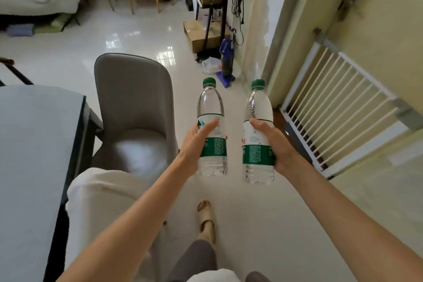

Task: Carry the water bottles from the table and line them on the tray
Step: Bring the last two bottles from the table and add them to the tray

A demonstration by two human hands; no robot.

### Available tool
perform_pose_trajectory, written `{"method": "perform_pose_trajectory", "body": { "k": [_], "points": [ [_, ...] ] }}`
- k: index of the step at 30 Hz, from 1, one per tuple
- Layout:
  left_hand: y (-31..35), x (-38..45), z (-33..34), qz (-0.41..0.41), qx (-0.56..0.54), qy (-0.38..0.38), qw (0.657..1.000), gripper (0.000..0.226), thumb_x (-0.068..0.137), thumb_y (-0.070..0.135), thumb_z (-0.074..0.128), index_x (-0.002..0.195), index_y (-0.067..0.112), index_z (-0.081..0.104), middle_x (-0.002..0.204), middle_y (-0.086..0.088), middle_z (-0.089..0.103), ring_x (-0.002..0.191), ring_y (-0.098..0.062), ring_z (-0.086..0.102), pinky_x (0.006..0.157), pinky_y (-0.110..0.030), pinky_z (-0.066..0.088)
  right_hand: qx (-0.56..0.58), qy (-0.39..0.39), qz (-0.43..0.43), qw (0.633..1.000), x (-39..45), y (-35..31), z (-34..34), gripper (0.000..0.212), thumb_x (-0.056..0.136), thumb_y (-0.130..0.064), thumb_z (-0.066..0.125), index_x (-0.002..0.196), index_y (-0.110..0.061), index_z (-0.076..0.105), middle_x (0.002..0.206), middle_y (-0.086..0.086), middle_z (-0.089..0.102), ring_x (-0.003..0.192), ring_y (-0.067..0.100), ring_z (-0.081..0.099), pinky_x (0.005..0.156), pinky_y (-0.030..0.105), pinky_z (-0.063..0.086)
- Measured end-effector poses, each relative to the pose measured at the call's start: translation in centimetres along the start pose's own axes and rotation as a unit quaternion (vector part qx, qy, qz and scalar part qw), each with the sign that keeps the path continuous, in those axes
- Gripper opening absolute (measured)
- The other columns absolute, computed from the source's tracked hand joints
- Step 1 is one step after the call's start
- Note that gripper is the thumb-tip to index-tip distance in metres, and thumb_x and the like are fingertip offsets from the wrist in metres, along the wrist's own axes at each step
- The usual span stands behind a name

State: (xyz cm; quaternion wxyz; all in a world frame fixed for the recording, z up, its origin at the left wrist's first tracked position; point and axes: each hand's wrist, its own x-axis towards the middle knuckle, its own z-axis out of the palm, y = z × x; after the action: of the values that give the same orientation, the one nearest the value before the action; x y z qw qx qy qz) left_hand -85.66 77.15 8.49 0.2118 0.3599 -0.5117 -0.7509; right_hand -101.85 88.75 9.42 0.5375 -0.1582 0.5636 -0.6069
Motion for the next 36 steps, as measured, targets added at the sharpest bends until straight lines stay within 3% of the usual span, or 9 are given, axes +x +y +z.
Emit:
{"method": "perform_pose_trajectory", "body": {
  "k": [9, 17, 24, 29, 36],
  "points": [
    [11.1, 21.7, -2.3, 0.009, 0.011, -0.014, 1.000, 0.027, 0.088, 0.038, 0.063, 0.106, 0.018, 0.059, 0.082, -0.007, 0.073, 0.071, -0.020, 0.071, 0.059, -0.031, 0.057, 0.019, 0.023, -0.034, 0.999, 19.2, -12.9, 0.9, 0.022, 0.084, -0.032, 0.068, 0.096, -0.014, 0.065, 0.078, 0.008, 0.072, 0.065, 0.020, 0.070, 0.056, 0.029, 0.055],
    [17.5, 39.3, -3.9, 0.016, 0.017, 0.005, 1.000, 0.037, 0.089, 0.036, 0.061, 0.117, 0.012, 0.056, 0.091, -0.013, 0.070, 0.076, -0.022, 0.070, 0.061, -0.033, 0.057, 0.011, 0.003, -0.026, 1.000, 37.3, -20.4, 0.6, 0.022, 0.079, -0.034, 0.073, 0.090, -0.015, 0.069, 0.080, 0.010, 0.072, 0.067, 0.022, 0.070, 0.059, 0.030, 0.056],
    [23.4, 54.4, -7.4, 0.032, -0.033, 0.087, 0.995, 0.039, 0.089, 0.034, 0.061, 0.118, 0.008, 0.056, 0.085, -0.008, 0.072, 0.074, -0.021, 0.071, 0.059, -0.032, 0.057, -0.025, -0.055, 0.021, 0.998, 55.8, -28.8, 3.0, 0.019, 0.085, -0.028, 0.068, 0.095, -0.013, 0.067, 0.076, 0.007, 0.074, 0.065, 0.019, 0.071, 0.055, 0.028, 0.056],
    [26.9, 62.1, -13.3, 0.046, -0.070, 0.170, 0.982, 0.047, 0.087, 0.036, 0.064, 0.122, 0.006, 0.055, 0.095, -0.013, 0.070, 0.080, -0.025, 0.070, 0.064, -0.035, 0.057, -0.053, -0.105, 0.054, 0.992, 68.4, -33.6, 7.9, 0.016, 0.085, -0.024, 0.068, 0.096, -0.013, 0.064, 0.074, 0.007, 0.073, 0.064, 0.020, 0.071, 0.056, 0.031, 0.057],
    [30.8, 72.0, -25.8, 0.064, -0.097, 0.250, 0.961, 0.040, 0.089, 0.032, 0.062, 0.119, 0.007, 0.055, 0.092, -0.013, 0.069, 0.078, -0.025, 0.069, 0.063, -0.035, 0.057, -0.105, -0.172, 0.092, 0.975, 84.4, -34.8, 19.1, 0.040, 0.071, -0.032, 0.076, 0.101, -0.010, 0.062, 0.081, 0.014, 0.070, 0.068, 0.025, 0.068, 0.063, 0.036, 0.058]
  ]
}}
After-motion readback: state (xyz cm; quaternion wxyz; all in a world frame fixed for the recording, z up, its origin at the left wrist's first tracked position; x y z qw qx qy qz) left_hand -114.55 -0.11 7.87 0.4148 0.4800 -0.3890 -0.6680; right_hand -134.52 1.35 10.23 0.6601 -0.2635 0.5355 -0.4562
